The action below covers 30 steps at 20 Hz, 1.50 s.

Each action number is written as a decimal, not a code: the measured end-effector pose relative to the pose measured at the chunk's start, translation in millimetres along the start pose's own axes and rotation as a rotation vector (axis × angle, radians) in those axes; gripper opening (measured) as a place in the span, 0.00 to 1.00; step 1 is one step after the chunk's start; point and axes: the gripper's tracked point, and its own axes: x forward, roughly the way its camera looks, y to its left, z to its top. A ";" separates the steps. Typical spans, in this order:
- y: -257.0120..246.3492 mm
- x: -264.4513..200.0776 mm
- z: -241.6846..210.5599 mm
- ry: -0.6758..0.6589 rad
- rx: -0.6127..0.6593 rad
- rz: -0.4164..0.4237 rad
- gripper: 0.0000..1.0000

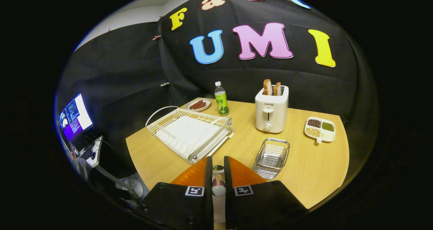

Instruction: Take the plate from the dish rack, then take the spoon from the basket and place it into the plate.

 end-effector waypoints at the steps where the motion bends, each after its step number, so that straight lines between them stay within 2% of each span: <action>1: 4.2 3.7 -10.9 0.023 -0.005 0.011 0.18; 7: 9.8 26.4 -49.7 0.087 -0.050 0.006 0.18; 20: 9.6 23.6 -55.1 0.124 -0.045 0.023 0.21; 21: 10.4 24.4 -53.3 0.121 -0.032 0.024 0.25; 26: 5.0 10.4 -17.9 0.038 -0.030 -0.019 0.99; 30: 0.4 -8.2 24.4 -0.046 -0.018 -0.104 0.99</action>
